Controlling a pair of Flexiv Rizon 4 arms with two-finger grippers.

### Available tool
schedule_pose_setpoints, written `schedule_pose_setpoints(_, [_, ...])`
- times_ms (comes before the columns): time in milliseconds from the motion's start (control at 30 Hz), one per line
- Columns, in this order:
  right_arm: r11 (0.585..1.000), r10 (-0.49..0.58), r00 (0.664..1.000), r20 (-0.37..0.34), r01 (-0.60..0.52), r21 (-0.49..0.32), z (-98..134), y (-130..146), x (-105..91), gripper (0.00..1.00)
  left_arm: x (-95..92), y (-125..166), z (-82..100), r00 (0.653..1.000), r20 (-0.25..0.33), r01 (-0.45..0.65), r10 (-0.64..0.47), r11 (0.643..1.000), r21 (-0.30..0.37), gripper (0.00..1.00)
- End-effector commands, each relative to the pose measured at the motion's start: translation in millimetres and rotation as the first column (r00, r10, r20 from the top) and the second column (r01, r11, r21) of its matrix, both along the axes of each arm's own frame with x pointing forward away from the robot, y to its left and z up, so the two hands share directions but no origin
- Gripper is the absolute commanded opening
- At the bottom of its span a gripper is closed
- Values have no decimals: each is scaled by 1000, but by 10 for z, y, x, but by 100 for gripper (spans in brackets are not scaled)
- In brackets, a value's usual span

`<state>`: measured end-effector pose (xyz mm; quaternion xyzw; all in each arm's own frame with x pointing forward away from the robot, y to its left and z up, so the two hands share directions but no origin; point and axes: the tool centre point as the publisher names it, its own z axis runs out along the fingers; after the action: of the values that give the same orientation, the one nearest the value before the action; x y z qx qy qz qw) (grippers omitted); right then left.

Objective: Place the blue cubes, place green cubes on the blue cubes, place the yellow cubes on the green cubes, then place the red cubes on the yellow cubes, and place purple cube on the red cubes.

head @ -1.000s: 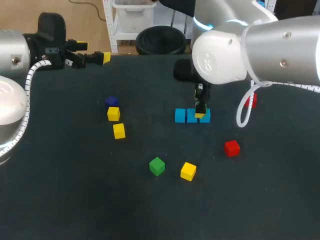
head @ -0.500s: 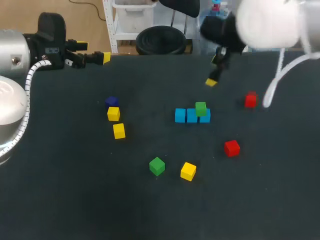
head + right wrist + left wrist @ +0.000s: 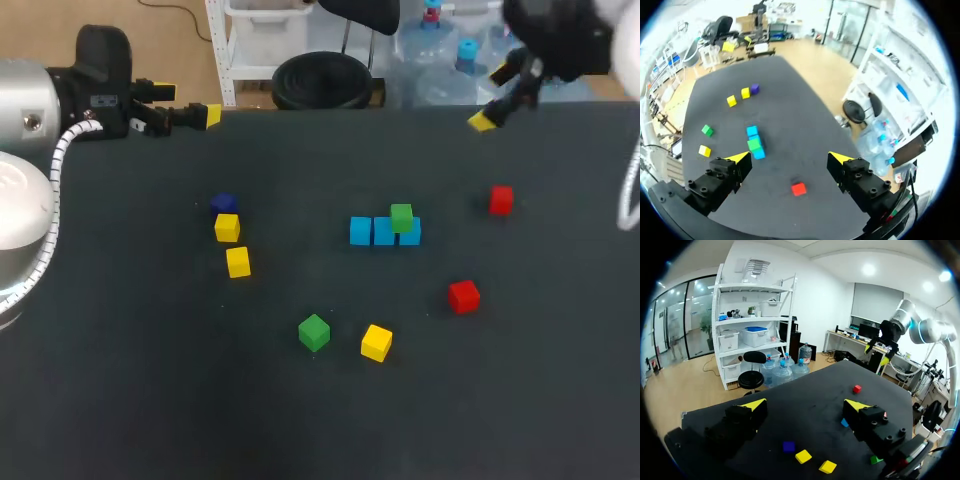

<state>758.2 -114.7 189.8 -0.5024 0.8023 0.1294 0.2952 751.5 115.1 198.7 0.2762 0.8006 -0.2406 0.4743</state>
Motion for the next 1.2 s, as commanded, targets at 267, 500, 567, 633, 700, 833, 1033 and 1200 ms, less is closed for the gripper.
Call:
schedule_pose_setpoints(267, [959, -232, 930, 284, 171, 224, 297, -824, -132, 100, -1, 9, -14, 1000, 6, 2, -2, 1000, -5, 100])
schedule_pose_setpoints(500, [950, -260, 937, 235, 204, 237, 214, -1081, -108, 100, -1, 9, -14, 1000, 6, 2, -2, 1000, -5, 100])
schedule_pose_setpoints(567, [954, -246, 942, 229, 193, 230, 202, -1060, -111, 100, -1, 9, -14, 1000, 6, 2, -2, 1000, -5, 100])
schedule_pose_setpoints(633, [954, -246, 942, 229, 193, 230, 202, -1060, -111, 100, -1, 9, -14, 1000, 6, 2, -2, 1000, -5, 100])
schedule_pose_setpoints(700, [954, -246, 942, 229, 193, 230, 202, -1060, -111, 100, -1, 9, -14, 1000, 6, 2, -2, 1000, -5, 100])
schedule_pose_setpoints(833, [954, -246, 942, 229, 193, 230, 202, -1060, -111, 100, -1, 9, -14, 1000, 6, 2, -2, 1000, -5, 100])
schedule_pose_setpoints(1033, [954, -246, 942, 229, 193, 230, 202, -1060, -111, 100, -1, 9, -14, 1000, 6, 2, -2, 1000, -5, 100])
schedule_pose_setpoints(1200, [954, -246, 942, 229, 193, 230, 202, -1060, -111, 100, 37, 129, 212, 997, -65, 50, -32, 952, 303, 100])
